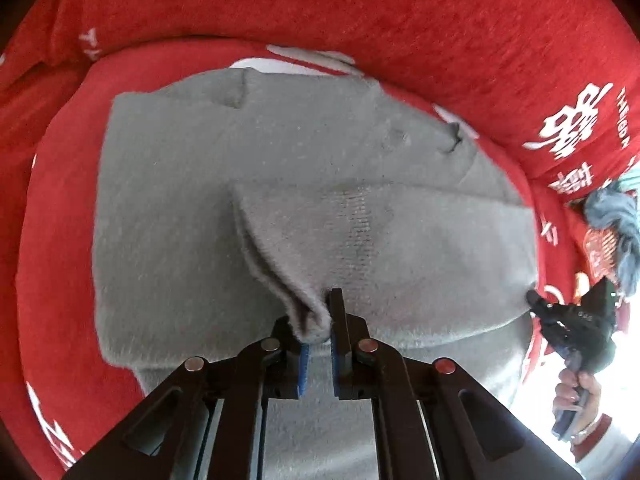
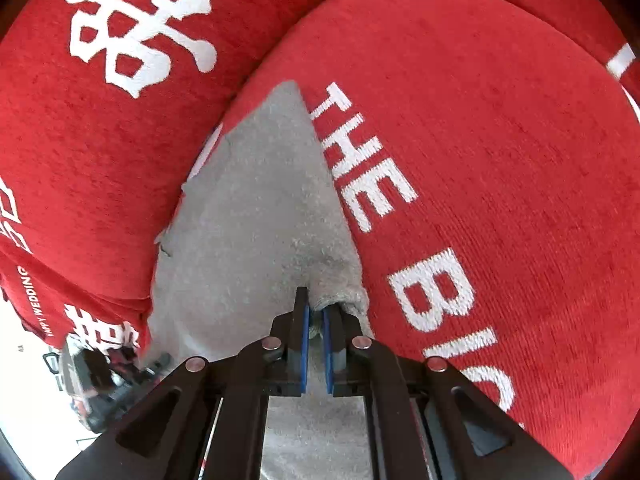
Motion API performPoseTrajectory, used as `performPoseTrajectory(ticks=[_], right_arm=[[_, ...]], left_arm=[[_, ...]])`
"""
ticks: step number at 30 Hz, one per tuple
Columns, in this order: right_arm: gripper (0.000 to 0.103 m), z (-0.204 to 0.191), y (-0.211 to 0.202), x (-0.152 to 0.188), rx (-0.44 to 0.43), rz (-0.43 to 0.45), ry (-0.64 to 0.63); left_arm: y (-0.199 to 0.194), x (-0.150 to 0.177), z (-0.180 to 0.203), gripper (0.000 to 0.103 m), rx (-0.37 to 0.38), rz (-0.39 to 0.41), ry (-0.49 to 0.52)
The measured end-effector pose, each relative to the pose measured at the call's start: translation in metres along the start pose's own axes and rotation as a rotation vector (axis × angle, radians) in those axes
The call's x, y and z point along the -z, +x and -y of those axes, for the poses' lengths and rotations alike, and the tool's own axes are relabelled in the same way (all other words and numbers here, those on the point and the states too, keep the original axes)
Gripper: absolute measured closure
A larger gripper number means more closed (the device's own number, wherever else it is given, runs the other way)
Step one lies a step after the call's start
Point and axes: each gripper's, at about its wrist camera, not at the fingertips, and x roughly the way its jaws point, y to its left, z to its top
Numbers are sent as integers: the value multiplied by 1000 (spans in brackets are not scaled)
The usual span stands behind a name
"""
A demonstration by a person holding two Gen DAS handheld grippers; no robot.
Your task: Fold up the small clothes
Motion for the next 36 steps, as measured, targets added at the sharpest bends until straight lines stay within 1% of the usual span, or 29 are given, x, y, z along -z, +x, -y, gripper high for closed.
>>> performPoseTrajectory(ticks=[2,3,4,5,6,7,8,11,14,18,19,20,21,23,24,25,26,28,30,32,33,34,36], right_arm=[[97,-2,0,-3,13,-8,-31],[97,-3,0,-4,17,-14,-36],[98,-4,0,-5,20,-21,-32],[96,-5,-2,-6,30,-30,-23],[93,-8,-6,-4,49,-42,-19],[91,-12,-12,-2,75,-50,-30],[90,-18,-15,2,95,-48,-49],[88,-37,-36,10,138,-15,-166],[87,-55,-39,0,193,8,-264],[86,-59,-21,-31,268,30,-260],[78,-57,-14,-39,284,31,-254],[66,-56,-7,-45,283,23,-245],[62,-51,-1,-51,271,7,-229],[62,-38,11,-62,184,-43,-159],[65,-33,12,-64,130,-56,-129],[86,-32,14,-65,81,-69,-109],[95,-36,16,-65,63,-82,-116],[95,-51,7,-64,60,-63,-201],[95,-56,3,-63,98,-54,-259],[95,-49,11,-65,177,-74,-285],[95,-46,18,-65,221,-83,-296],[95,-43,22,-64,236,-81,-310],[95,-44,17,-62,249,-59,-301]], left_arm=[[-7,2,-6,90,-33,1,-16],[-12,4,-10,86,-60,3,-27],[-17,6,-13,68,-99,5,-35],[-24,8,-17,49,-166,18,-37],[-33,10,-18,44,-215,41,-35],[-45,11,-19,42,-238,72,-30],[-52,12,-21,42,-234,81,-27],[-66,5,-15,42,-204,108,-10],[-57,-13,10,42,-175,122,44],[-27,-30,40,42,-159,116,87],[-18,-32,45,42,-166,107,96],[-12,-31,45,42,-178,96,102],[-6,-31,45,42,-188,86,102],[3,-28,41,42,-200,65,88],[5,-26,38,42,-208,59,78],[5,-23,35,42,-213,58,74],[5,-21,34,42,-216,59,74],[5,-17,34,42,-227,53,85],[7,-12,34,42,-247,48,103],[12,-7,34,42,-283,36,122],[12,-5,33,42,-283,39,121],[11,-3,33,42,-285,45,119],[6,2,30,42,-293,40,107]])
